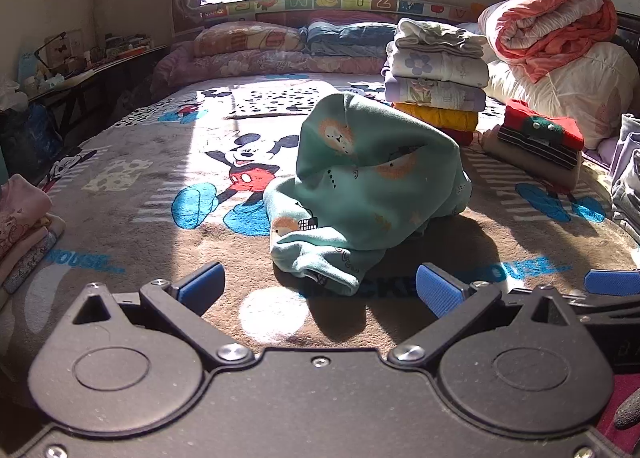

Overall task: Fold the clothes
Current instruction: 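Lower both grippers onto the mint-green sweatshirt and close them on its fabric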

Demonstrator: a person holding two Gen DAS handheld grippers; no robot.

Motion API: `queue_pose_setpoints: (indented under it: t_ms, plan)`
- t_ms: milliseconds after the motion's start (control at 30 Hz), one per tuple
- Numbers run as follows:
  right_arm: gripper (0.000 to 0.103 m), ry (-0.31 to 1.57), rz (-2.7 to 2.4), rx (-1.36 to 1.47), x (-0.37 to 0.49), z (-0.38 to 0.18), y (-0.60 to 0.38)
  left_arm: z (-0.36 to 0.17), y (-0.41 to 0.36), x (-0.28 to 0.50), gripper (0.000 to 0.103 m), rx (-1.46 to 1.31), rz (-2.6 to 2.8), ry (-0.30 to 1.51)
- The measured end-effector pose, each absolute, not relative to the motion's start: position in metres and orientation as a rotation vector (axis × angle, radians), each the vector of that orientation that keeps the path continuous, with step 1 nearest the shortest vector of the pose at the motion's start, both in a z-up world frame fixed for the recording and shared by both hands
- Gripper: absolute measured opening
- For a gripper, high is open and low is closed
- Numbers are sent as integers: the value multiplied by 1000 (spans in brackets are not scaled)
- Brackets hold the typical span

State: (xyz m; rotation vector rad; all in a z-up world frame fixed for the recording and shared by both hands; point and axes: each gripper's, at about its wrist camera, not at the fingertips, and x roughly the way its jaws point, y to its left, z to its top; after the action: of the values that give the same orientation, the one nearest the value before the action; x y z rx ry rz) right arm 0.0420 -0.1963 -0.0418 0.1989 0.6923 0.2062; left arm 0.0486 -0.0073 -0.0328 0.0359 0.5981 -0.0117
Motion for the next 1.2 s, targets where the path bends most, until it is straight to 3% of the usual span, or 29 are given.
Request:
queue_pose_setpoints:
  t_ms: [800, 1200]
  plan:
    - [103, 588, 284, 451, 157, -70, -265, -46, -9, 140, 103, 31, -211, 678]
    - [103, 460, 506, 486, 203, -102, -308, -8, -31, 189, 103, 181, -391, 642]
